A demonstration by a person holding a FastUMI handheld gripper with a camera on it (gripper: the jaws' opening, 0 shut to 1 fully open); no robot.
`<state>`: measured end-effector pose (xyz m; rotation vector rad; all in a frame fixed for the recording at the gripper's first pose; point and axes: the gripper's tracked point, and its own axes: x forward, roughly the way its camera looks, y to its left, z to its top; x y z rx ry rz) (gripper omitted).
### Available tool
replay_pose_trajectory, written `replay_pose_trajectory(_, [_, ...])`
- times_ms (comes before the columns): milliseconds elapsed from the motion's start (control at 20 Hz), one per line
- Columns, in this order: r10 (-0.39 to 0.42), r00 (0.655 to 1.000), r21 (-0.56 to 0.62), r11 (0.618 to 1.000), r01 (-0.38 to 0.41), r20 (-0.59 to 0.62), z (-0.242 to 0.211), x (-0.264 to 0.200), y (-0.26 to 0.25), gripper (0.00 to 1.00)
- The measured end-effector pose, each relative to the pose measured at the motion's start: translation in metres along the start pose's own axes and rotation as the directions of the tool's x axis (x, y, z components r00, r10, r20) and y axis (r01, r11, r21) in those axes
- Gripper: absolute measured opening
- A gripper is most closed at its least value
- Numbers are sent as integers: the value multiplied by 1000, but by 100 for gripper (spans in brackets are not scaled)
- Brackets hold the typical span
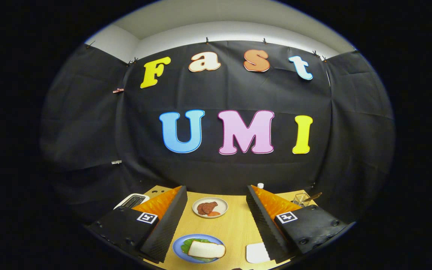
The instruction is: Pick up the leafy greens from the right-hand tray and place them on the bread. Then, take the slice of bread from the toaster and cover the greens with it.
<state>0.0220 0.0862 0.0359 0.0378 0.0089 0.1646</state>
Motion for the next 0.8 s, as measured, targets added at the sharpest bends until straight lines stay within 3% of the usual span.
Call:
replay_pose_trajectory(400, [-106,994,32,994,106,-9,-2,-7,-45,98])
replay_pose_trajectory(800, [-125,991,27,992,126,-45,-11,-9,-60,99])
